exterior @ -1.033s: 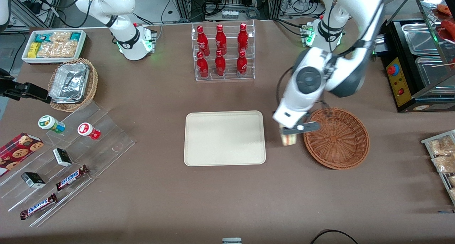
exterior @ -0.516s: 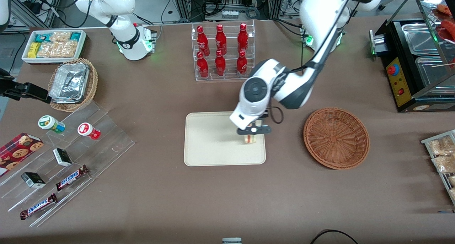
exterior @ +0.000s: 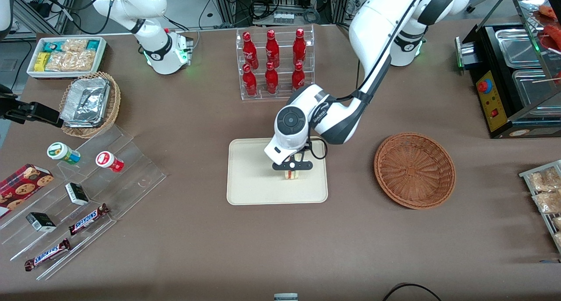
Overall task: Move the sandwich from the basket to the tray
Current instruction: 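Carry the sandwich with the left gripper over the cream tray, then lower the sandwich onto the tray and open the left gripper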
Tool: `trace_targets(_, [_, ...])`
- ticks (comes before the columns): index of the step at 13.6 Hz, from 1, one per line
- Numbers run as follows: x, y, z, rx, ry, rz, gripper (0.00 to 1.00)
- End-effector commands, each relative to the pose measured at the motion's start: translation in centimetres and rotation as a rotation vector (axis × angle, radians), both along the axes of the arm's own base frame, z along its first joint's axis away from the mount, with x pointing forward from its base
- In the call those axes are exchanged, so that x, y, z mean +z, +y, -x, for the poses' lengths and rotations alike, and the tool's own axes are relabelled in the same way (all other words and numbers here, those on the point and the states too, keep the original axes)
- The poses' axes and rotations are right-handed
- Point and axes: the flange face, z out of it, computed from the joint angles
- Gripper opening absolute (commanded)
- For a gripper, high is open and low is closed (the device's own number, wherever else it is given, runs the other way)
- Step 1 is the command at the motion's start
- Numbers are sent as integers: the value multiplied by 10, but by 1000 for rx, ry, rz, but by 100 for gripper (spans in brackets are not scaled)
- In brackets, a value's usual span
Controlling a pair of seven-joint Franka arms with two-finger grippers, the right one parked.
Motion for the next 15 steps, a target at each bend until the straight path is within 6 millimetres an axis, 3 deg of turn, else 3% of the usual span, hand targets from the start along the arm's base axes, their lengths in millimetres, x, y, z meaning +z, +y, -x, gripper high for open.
trace_targets(1, [-11, -6, -7, -26, -9, 10, 0])
trace_targets(9, [-12, 4, -20, -75, -19, 15, 0])
trace_targets(15, [-31, 5, -18, -69, 0, 1, 0])
